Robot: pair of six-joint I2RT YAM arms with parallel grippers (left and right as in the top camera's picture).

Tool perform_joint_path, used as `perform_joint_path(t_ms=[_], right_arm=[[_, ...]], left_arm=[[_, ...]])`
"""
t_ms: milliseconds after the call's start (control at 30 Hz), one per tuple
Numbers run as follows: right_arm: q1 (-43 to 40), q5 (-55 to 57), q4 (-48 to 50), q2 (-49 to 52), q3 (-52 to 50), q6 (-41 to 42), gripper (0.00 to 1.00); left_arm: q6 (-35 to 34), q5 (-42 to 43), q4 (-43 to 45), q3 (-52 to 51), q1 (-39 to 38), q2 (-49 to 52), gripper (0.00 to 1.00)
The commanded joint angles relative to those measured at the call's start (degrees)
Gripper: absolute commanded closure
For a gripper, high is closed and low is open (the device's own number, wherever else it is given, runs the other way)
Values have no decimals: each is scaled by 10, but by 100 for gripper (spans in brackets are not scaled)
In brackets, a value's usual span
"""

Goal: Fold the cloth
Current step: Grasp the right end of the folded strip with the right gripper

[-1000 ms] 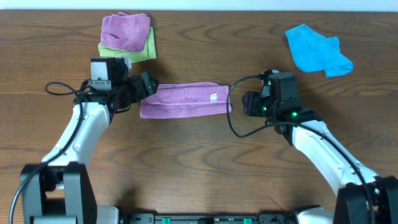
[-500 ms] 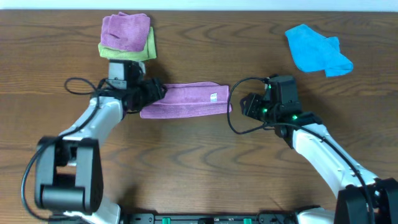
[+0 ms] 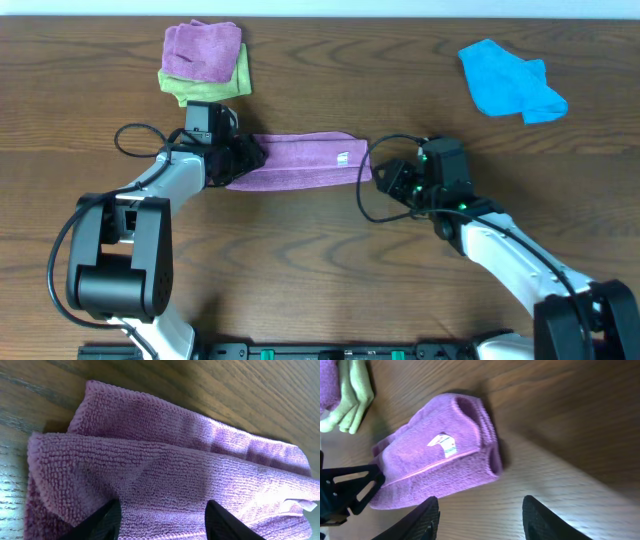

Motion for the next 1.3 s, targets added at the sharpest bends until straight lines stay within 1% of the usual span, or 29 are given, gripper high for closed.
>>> perform_joint_path(t_ms=[0, 167, 233, 400, 533, 633, 867, 967, 1033, 1133, 1233, 1267], right_arm=[[17, 11, 23, 36, -5, 36, 45], [27, 10, 85, 100, -5, 66, 43], [27, 10, 104, 118, -5, 84, 38], [30, 11, 159, 153, -5, 105, 34], [33, 10, 203, 185, -5, 134, 35], [37, 11, 234, 209, -5, 139, 36], [50, 18, 314, 274, -5, 144, 43], [61, 48, 360, 313, -4, 144, 46], [68, 72, 378, 333, -3, 144, 51], [76, 98, 408, 356, -2, 143, 63], [80, 133, 435, 369, -2, 131, 82], [80, 144, 441, 368, -2, 104, 87]], left_arm=[[10, -32, 2, 11, 1, 14, 45], [10, -32, -5, 12, 1, 14, 46], [10, -31, -9, 11, 1, 14, 46], [9, -30, -10, 11, 1, 14, 46], [8, -30, -13, 11, 1, 14, 46], [8, -30, -16, 11, 1, 14, 46], [8, -29, -24, 12, 1, 14, 46], [8, -26, -26, 11, 1, 14, 46], [8, -26, -34, 12, 1, 14, 46], [8, -26, -49, 12, 1, 14, 47], [8, -26, -56, 11, 1, 14, 48], [8, -26, -58, 11, 1, 14, 49]])
